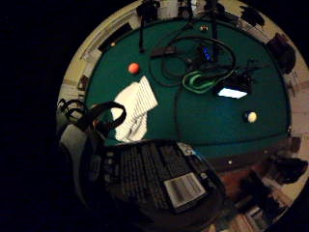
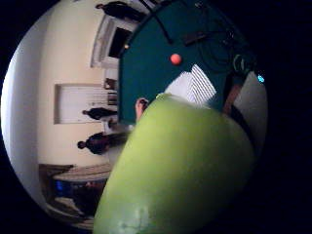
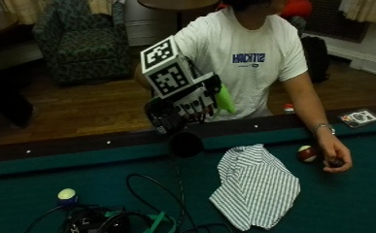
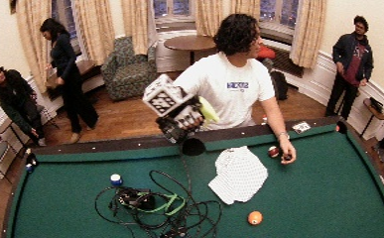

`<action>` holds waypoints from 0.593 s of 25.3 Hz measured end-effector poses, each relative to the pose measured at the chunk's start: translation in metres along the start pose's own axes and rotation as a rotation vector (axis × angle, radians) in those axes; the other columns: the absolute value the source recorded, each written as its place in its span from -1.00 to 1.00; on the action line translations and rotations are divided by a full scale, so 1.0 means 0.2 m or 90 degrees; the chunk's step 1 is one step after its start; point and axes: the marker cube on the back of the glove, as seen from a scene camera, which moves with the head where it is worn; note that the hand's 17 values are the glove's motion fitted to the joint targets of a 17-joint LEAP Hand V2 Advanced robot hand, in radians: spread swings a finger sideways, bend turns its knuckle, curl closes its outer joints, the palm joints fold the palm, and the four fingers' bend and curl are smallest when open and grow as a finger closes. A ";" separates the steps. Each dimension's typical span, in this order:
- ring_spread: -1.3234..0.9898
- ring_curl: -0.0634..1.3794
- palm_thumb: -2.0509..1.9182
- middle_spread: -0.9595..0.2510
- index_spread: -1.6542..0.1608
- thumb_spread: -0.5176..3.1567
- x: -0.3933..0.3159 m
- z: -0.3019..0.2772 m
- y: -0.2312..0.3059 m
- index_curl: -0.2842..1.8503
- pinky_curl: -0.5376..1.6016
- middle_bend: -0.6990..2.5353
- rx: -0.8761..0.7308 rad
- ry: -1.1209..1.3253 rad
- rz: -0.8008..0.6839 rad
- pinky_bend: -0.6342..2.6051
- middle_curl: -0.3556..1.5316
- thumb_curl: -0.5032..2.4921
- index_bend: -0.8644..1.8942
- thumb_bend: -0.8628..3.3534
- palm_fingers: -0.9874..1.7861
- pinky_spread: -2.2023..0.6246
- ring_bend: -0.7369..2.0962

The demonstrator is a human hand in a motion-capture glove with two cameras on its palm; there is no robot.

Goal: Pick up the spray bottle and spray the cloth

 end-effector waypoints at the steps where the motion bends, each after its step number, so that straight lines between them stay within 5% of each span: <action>1: -0.05 -0.25 0.48 0.25 0.54 -0.53 -0.04 0.03 -0.02 -0.20 -0.14 -0.14 -0.025 0.033 0.002 -0.37 -0.02 -0.17 -0.05 -0.60 0.72 0.33 0.00; 15: -0.05 -0.24 0.48 0.26 0.54 -0.54 -0.22 0.66 -0.28 -0.19 -0.14 -0.14 -0.226 0.312 0.022 -0.37 -0.02 -0.15 -0.05 -0.60 0.71 0.34 0.01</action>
